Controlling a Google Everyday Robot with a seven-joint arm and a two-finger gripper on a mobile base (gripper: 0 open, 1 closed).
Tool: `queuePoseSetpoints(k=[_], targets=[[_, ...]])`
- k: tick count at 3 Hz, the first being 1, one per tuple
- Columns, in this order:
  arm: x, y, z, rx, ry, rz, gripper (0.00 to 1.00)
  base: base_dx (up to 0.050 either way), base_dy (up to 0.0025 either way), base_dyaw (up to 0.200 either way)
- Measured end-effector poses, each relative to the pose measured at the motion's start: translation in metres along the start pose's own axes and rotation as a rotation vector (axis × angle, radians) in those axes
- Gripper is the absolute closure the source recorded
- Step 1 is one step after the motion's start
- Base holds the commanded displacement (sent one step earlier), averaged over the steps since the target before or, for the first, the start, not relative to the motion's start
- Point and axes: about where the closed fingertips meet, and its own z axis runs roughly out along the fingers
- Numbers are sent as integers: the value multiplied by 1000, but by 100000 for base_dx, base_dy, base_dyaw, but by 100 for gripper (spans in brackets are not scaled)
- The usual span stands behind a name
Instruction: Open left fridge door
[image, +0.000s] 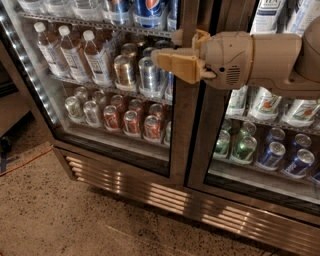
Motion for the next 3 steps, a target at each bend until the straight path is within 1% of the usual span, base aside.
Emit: queuePoseSetpoints(k=[1, 3], targets=[[0, 0, 0, 0, 0, 0, 100, 0, 0, 0], [0, 0, 0, 0, 0, 0, 100, -4997, -7, 48]])
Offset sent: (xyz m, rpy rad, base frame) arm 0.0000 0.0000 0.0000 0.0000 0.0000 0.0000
